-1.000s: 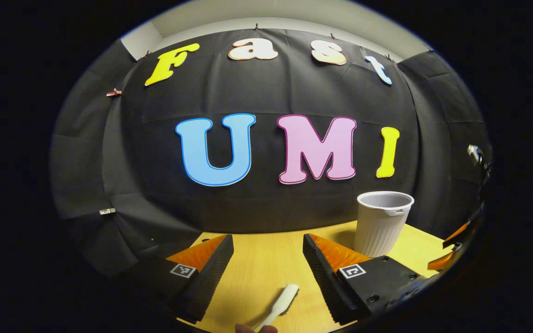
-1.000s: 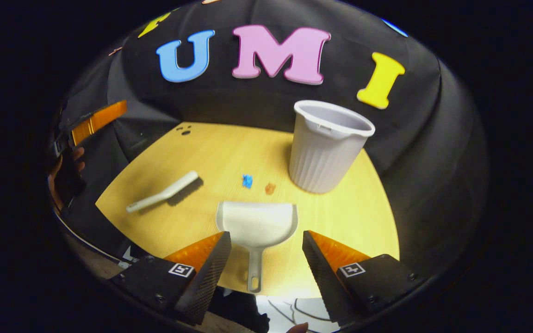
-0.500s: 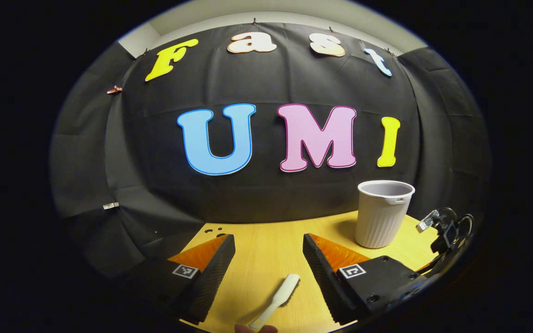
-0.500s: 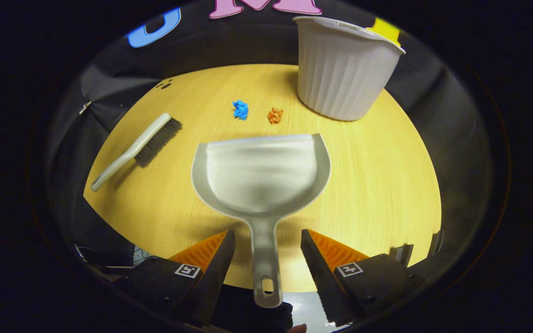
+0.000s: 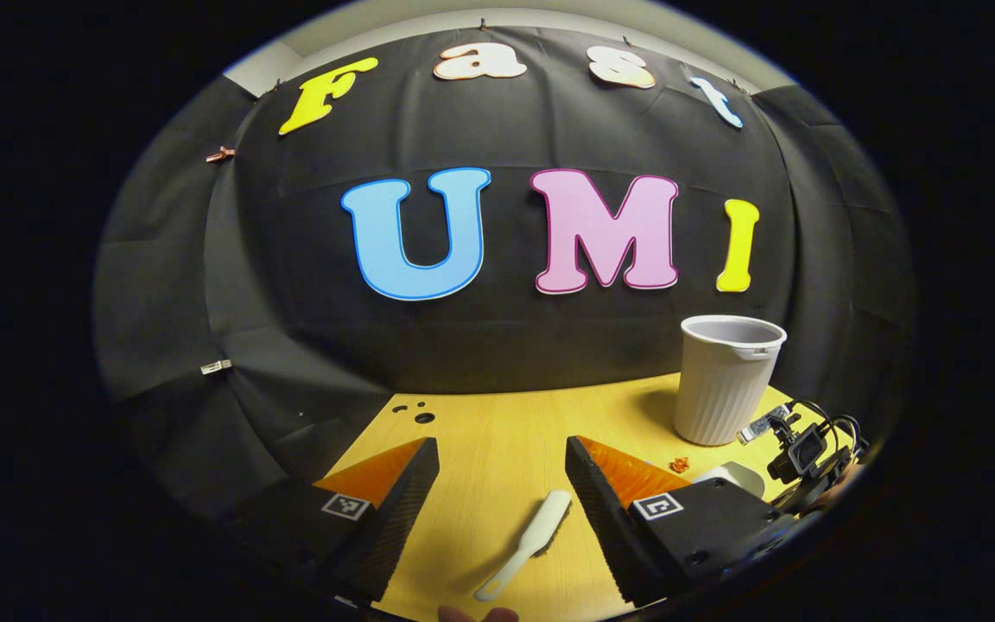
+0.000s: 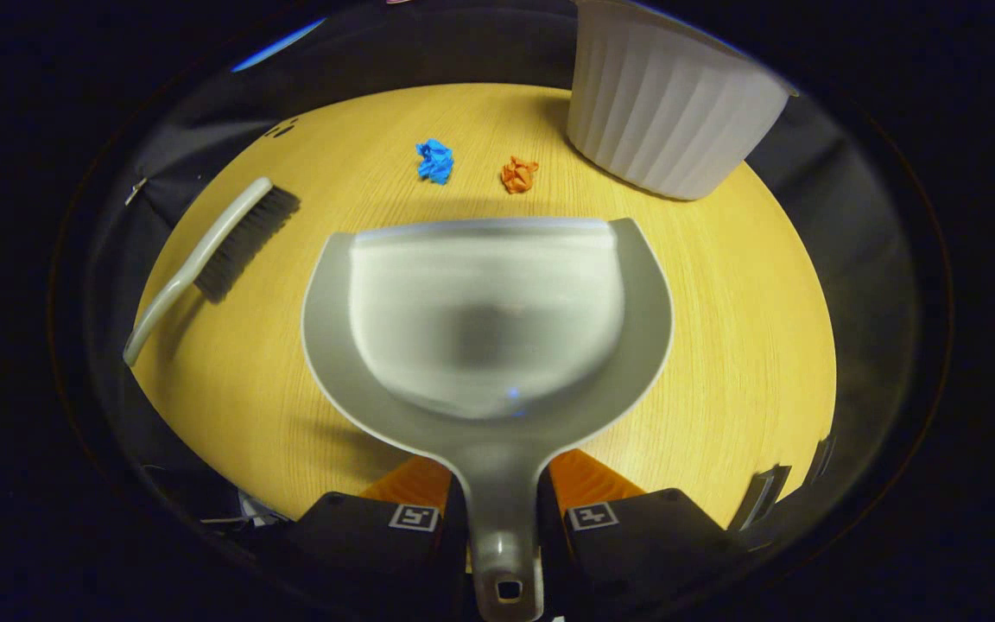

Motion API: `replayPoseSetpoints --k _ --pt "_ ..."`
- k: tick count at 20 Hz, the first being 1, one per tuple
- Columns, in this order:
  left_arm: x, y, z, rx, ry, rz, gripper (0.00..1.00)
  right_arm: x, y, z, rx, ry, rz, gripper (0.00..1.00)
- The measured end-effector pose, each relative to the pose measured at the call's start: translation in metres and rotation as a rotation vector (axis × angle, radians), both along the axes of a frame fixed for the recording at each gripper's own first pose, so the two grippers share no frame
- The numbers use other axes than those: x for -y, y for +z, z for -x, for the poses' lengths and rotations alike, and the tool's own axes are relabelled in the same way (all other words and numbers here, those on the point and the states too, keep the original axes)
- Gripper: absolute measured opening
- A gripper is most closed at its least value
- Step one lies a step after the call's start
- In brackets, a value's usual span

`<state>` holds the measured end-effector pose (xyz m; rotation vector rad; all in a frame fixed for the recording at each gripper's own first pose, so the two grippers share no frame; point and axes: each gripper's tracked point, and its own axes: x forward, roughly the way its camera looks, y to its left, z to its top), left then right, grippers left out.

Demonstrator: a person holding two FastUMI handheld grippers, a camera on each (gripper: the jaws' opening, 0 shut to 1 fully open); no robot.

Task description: Pick up the small broom and dustpan from the desktop, sweep the trash into the dustpan with the broom, and then empty the trash into the garbage bin.

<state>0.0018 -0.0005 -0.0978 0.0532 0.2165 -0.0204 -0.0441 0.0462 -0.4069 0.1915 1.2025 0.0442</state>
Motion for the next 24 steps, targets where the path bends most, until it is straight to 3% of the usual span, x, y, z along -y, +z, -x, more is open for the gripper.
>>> replayPoseSetpoints --k 3,7,10,13,16,22,23,24 --pt "0.0 -0.02 -0.005 -0.064 -0.022 0.001 0.95 0.004 0.007 -0.001 0.03 0.036 -0.005 0.37" --pt "0.025 -0.076 -0.005 -0.269 -0.178 0.035 0.95 0.028 0.033 0.009 0.094 0.133 0.025 0.36" --pt "0.029 -0.128 -0.006 -0.434 -0.24 -0.024 0.95 0.044 0.047 0.021 0.113 0.156 0.032 0.36" --pt "0.024 -0.176 -0.004 -0.606 -0.253 -0.09 0.94 0.059 0.056 0.029 0.122 0.135 0.021 0.36" --pt "0.028 -0.224 -0.004 -0.754 -0.291 -0.114 0.84 0.069 0.061 0.034 0.132 0.13 0.031 0.36" --pt "0.024 -0.273 -0.012 -0.914 -0.285 -0.144 0.73 0.075 0.058 0.041 0.116 0.108 0.02 0.36" --pt "0.025 -0.279 -0.013 -0.935 -0.286 -0.144 0.72 0.075 0.057 0.042 0.115 0.109 0.022 0.41" --pt "0.025 -0.286 -0.016 -0.949 -0.291 -0.144 0.69 0.075 0.057 0.042 0.114 0.111 0.023 0.36"
